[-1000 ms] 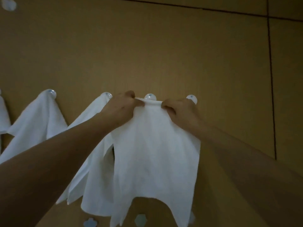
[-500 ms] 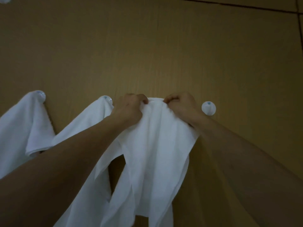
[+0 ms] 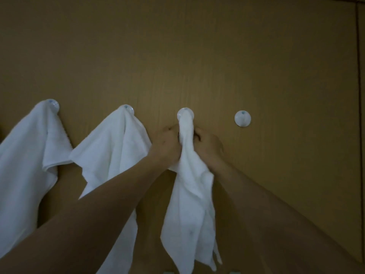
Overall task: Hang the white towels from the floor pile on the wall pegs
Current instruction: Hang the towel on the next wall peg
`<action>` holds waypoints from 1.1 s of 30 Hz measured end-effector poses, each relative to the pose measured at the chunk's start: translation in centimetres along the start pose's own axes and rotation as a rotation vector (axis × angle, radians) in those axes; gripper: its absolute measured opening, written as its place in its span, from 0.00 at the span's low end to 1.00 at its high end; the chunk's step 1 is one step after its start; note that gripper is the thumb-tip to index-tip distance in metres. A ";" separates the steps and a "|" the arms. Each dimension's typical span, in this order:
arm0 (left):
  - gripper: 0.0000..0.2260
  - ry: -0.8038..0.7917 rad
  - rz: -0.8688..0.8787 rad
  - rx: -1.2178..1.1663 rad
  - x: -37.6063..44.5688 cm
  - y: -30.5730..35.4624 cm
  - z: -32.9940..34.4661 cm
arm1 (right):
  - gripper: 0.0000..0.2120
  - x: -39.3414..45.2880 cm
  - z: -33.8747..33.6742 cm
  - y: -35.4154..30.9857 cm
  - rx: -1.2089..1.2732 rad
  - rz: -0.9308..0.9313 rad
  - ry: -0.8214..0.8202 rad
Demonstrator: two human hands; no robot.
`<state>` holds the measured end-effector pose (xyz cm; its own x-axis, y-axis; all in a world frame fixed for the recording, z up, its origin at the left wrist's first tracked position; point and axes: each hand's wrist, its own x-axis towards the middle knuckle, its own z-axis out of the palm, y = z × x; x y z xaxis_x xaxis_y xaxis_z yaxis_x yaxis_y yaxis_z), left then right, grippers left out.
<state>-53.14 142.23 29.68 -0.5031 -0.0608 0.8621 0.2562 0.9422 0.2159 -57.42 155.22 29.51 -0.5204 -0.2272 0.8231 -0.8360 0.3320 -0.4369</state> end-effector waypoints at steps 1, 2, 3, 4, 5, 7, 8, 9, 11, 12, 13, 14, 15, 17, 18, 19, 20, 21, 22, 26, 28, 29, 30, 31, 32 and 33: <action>0.11 0.010 -0.007 0.020 -1.2 0.2 0.5 | 0.19 -0.9 0.1 0.1 -0.059 -0.032 0.018; 0.13 0.029 -0.036 0.003 -2.4 0.3 0.9 | 0.17 -1.8 0.1 0.3 -0.082 -0.045 0.014; 0.15 0.042 -0.064 -0.007 -3.6 0.3 1.1 | 0.17 -2.8 0.2 0.7 -0.096 -0.044 -0.005; 0.17 0.034 -0.064 0.027 -4.8 0.2 1.2 | 0.17 -3.7 0.2 1.2 -0.122 -0.027 -0.030; 0.18 0.010 -0.045 0.105 -6.0 0.1 1.2 | 0.19 -4.6 0.3 1.7 -0.147 0.002 -0.051; 0.19 -0.043 -0.001 0.167 -8.2 -0.3 1.3 | 0.22 -6.4 0.6 2.8 -0.145 0.050 -0.077; 0.20 -0.082 -0.001 0.157 -9.2 -0.5 1.3 | 0.23 -7.2 0.8 3.2 -0.119 0.073 -0.091; 0.20 -0.117 -0.020 0.154 -10.0 -0.5 1.1 | 0.23 -8.0 1.0 3.4 -0.090 0.100 -0.107; 0.20 -0.142 -0.051 0.165 -11.1 -0.5 0.4 | 0.24 -9.4 1.1 3.5 -0.043 0.160 -0.151; 0.18 -0.133 -0.047 0.177 -11.5 -0.3 -0.1 | 0.24 -10.1 1.0 3.4 -0.027 0.185 -0.171; 0.17 -0.121 -0.039 0.193 -11.8 0.0 -0.7 | 0.24 -10.7 0.8 3.1 -0.016 0.204 -0.188; 0.15 -0.109 -0.036 0.210 -12.2 0.1 -1.5 | 0.24 -11.2 0.5 2.8 -0.012 0.216 -0.202; 0.13 -0.096 -0.032 0.218 -12.4 0.3 -2.4 | 0.24 -11.6 0.0 2.4 -0.021 0.224 -0.212; 0.10 -0.075 -0.022 0.181 -12.7 0.7 -4.1 | 0.23 -12.3 -0.9 1.1 -0.068 0.233 -0.207; 0.09 -0.062 -0.008 0.155 -12.8 0.8 -4.8 | 0.21 -12.7 -1.4 0.3 -0.096 0.236 -0.191; 0.09 -0.051 0.008 0.142 -13.0 1.0 -5.4 | 0.20 -13.2 -1.8 -0.4 -0.137 0.233 -0.172; 0.09 -0.042 0.028 0.128 -13.1 1.0 -6.0 | 0.18 -13.8 -2.3 -1.1 -0.190 0.225 -0.153; 0.09 -0.035 0.042 0.102 -13.2 1.1 -6.5 | 0.17 -14.5 -2.8 -1.8 -0.248 0.217 -0.137; 0.07 -0.034 0.051 0.075 -13.3 1.1 -6.9 | 0.16 -15.2 -3.3 -2.4 -0.297 0.215 -0.123; 0.15 -0.081 0.133 -0.019 -14.3 1.4 -7.9 | 0.18 -18.3 -5.1 -5.4 -0.477 0.279 -0.056; 0.15 -0.096 0.202 -0.074 -15.6 1.7 -8.4 | 0.24 -20.3 -5.6 -7.5 -0.564 0.357 -0.026; 0.15 -0.104 0.233 -0.125 -16.4 1.9 -8.7 | 0.25 -21.6 -5.8 -8.6 -0.613 0.391 -0.013; 0.15 -0.127 0.257 -0.177 -17.3 2.2 -8.9 | 0.26 -23.0 -6.0 -9.7 -0.664 0.421 -0.004; 0.15 -0.154 0.278 -0.228 -18.3 2.5 -9.2 | 0.26 -24.6 -6.2 -10.9 -0.722 0.451 0.000; 0.15 -0.181 0.301 -0.276 -19.5 3.0 -9.3 | 0.26 -26.3 -6.4 -12.1 -0.790 0.483 0.004; 0.15 -0.207 0.328 -0.322 -20.7 3.6 -9.3 | 0.26 -28.1 -6.7 -13.4 -0.858 0.516 0.009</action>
<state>-34.11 143.83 16.84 -0.4982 0.3186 0.8064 0.6532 0.7495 0.1075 -30.46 163.32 14.70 -0.7801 0.1366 0.6106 -0.0979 0.9372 -0.3347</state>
